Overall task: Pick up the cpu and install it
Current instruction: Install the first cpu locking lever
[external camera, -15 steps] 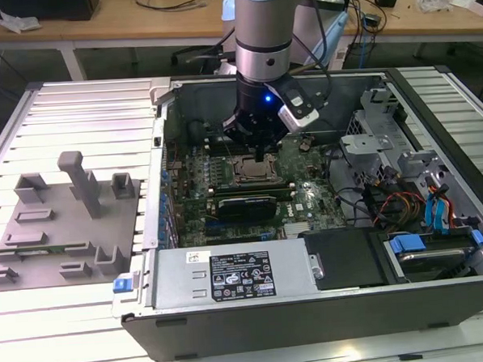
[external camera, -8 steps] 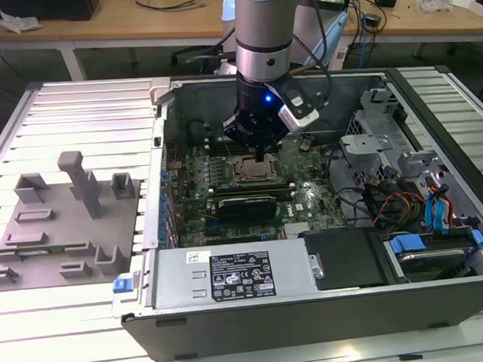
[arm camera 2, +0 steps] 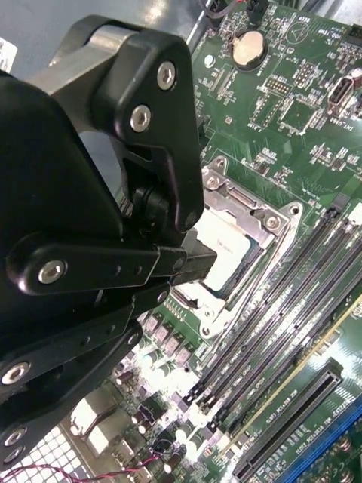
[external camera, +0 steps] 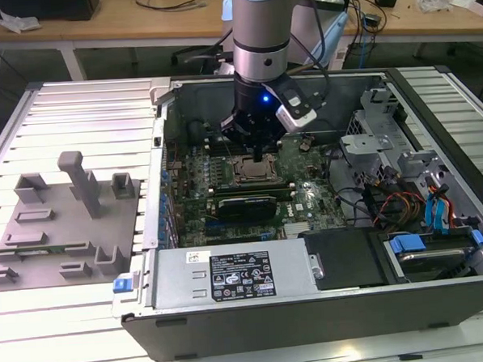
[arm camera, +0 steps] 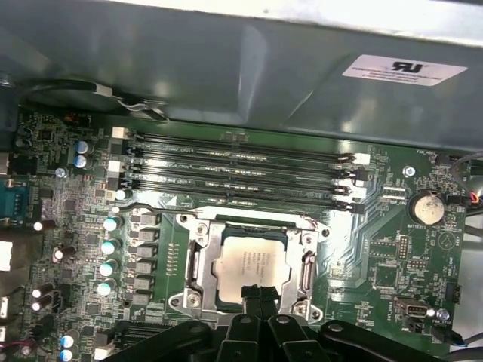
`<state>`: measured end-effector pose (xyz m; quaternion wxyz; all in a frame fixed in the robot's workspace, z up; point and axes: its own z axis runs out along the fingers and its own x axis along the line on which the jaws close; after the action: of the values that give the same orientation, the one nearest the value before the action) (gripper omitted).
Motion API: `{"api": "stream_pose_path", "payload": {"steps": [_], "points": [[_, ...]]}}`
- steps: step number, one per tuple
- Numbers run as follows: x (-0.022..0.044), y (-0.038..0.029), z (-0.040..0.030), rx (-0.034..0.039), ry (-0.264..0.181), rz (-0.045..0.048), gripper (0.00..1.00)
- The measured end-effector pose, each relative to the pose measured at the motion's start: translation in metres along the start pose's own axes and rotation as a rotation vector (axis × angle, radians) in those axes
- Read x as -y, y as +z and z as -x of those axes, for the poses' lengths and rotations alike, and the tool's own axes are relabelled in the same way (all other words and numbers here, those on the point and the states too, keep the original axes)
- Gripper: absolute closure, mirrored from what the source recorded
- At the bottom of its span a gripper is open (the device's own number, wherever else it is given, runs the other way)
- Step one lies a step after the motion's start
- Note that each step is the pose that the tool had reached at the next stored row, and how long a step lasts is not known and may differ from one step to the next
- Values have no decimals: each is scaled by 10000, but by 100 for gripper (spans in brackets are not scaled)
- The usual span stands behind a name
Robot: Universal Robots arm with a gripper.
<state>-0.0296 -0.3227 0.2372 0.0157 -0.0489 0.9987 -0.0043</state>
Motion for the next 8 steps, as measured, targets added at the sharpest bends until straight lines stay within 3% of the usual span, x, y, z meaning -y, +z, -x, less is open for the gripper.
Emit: {"api": "stream_pose_path", "payload": {"steps": [8], "points": [[-13,-4,-131,0,0,-1,89]]}}
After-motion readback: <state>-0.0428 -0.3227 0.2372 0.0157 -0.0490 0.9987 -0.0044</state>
